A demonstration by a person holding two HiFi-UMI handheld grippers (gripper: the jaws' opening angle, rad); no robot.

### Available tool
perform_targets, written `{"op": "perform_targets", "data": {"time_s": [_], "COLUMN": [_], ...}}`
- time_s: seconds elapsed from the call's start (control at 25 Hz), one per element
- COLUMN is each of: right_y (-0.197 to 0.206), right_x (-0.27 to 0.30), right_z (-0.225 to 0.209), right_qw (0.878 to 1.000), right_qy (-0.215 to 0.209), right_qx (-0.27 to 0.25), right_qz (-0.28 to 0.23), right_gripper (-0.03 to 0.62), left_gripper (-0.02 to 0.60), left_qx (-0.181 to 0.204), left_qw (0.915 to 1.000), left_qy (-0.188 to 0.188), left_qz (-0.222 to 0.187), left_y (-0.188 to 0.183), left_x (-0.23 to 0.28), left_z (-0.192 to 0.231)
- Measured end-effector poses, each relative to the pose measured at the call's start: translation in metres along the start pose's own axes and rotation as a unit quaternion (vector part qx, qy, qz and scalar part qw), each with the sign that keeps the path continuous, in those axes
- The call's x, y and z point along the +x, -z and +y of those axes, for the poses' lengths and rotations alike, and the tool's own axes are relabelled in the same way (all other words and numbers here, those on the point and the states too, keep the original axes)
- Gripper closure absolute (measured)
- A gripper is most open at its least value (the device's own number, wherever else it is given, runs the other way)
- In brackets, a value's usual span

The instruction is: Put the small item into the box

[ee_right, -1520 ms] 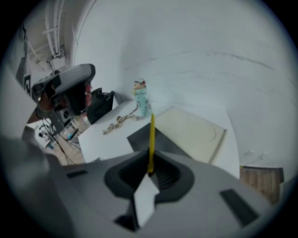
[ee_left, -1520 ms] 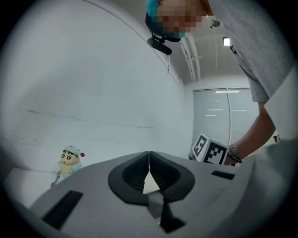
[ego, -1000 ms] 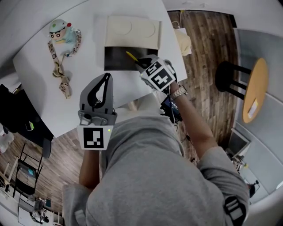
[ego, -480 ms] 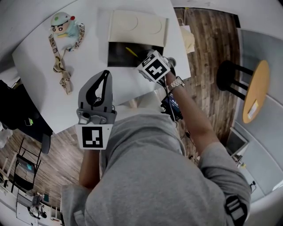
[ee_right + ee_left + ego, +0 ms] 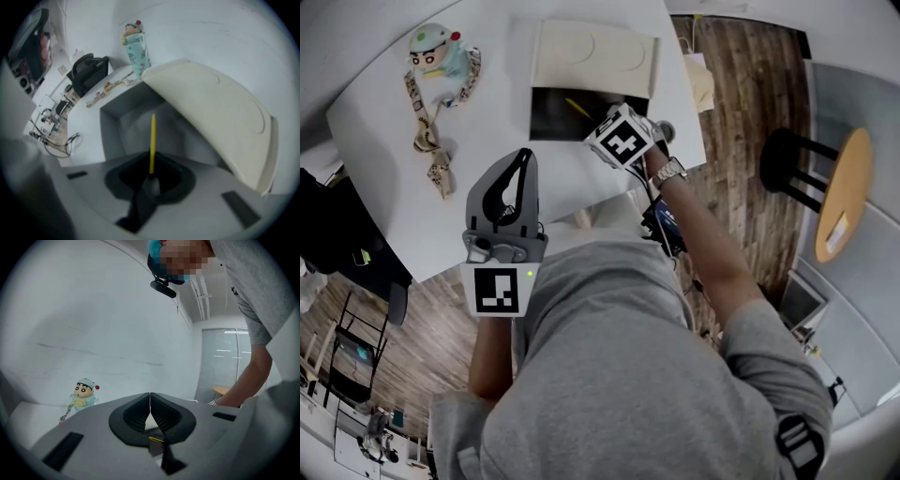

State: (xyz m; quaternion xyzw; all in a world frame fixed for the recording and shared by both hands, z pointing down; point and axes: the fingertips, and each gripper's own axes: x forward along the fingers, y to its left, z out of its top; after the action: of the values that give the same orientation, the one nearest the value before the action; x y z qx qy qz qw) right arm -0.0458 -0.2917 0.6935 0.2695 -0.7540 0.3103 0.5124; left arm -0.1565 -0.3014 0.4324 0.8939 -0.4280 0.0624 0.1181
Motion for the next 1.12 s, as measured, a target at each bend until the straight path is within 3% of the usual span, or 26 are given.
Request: {"op": "perform_targets", "data": {"time_s": [0.72,1.12], "right_y": [-0.002,-0.010], "right_x": [0.003,-0.018], "right_z": [0.003,-0.003], "right_qw": [1.000,0.999], "right_qy": [-0.021,-0.006], "right_qx": [0.003,0.008], "right_qz": [-0.009,-0.041], "right_gripper": [0.498,0.485], "left_gripper": [0.546,0.546], "left_qx": [0.007,0.015], "left_qw": [1.0000,0.9998], "left_qy": [0.001,0.008], "left_qz": [-0.003,-0.005], "left_y": [-0.004,-0.006], "left_x": [0.007,0.003], "left_z": [-0.010,-0.019]}}
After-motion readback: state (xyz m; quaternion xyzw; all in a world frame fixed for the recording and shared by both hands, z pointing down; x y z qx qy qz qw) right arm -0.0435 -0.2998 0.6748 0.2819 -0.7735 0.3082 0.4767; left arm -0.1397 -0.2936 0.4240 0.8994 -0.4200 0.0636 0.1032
